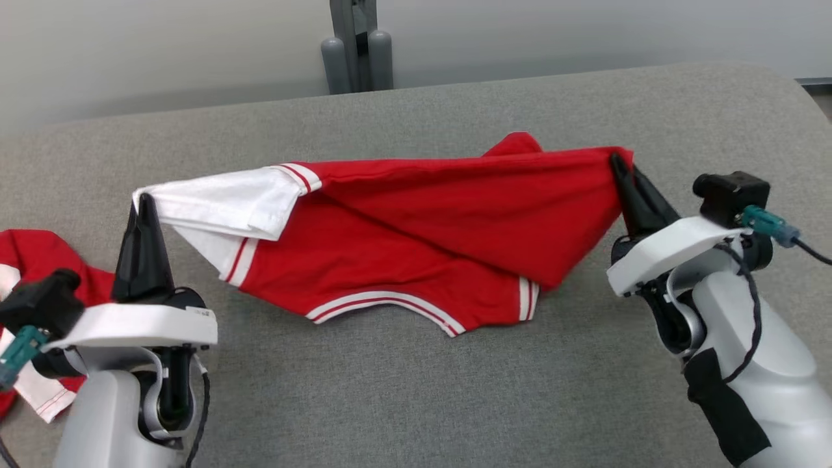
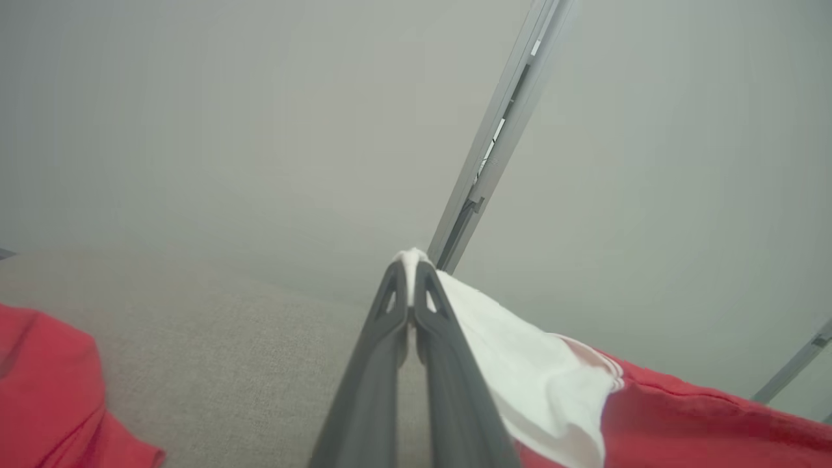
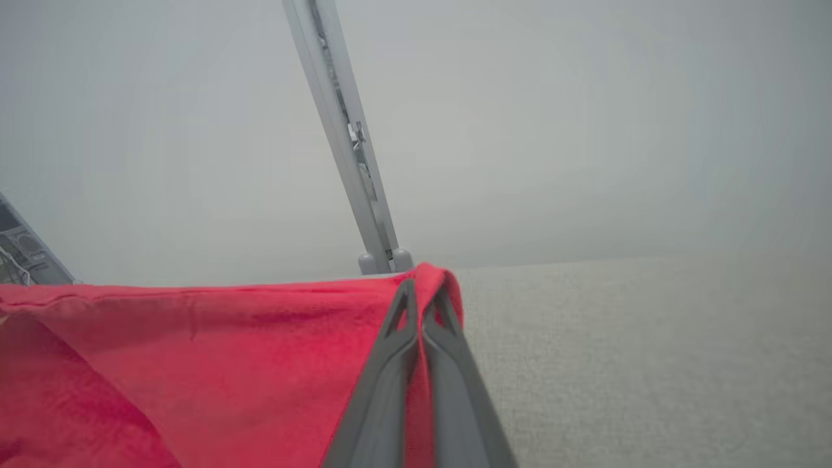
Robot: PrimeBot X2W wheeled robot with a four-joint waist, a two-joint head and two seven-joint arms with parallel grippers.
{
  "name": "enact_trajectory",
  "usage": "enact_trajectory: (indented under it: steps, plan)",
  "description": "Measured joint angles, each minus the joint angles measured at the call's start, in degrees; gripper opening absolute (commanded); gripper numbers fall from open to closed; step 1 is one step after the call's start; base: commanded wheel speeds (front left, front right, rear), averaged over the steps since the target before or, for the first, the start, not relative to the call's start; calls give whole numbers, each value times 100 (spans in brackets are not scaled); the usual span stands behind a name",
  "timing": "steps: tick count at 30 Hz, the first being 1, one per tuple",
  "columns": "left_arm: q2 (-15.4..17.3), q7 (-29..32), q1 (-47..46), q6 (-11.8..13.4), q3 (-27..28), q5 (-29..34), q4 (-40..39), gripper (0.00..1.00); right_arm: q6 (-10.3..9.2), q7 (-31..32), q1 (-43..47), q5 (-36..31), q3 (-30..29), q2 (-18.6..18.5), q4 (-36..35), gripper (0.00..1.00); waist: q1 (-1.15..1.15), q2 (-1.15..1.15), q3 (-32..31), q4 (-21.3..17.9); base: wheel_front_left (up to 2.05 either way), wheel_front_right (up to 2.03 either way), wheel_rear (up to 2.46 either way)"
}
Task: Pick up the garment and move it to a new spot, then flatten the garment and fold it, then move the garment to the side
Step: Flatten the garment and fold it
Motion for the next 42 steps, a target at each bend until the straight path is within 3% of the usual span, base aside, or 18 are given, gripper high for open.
enact_trajectory:
  steps: [7,13,20,24,33,38,42]
  plan:
    - [387,918,-487,-349,-7,-428,-563,0,0,-1,-73,-54,-257,-394,-866,0,0,0,-367,-110,0,0,0]
    - [891,2085,-1141,-544,-94,-808,-1238,0,1,-2,-517,-102,-328,-896,-1371,0,0,0,-755,-191,0,0,0]
    - [1076,2852,-1670,-447,-74,-1150,-1736,0,1,97,-864,-180,-554,-1220,-1677,0,0,0,-1088,-237,0,0,0]
    - [1054,3144,-2029,-357,-241,-1212,-1558,0,0,392,-984,-204,-565,-1107,-1624,0,0,0,-1088,-218,0,0,0]
    - [1025,1931,-4487,-564,-737,-219,579,0,1,326,-2735,-608,-92,-856,-204,0,0,0,-383,-124,0,0,0]
    - [1072,422,-6646,-666,-1090,632,2226,0,1,22,-4363,-1051,-174,-727,700,0,0,0,637,-75,0,0,0]
    - [966,-159,-7752,-668,-1068,780,2818,0,2,0,-5060,-1159,-189,-592,661,0,0,0,1269,-47,0,0,0]
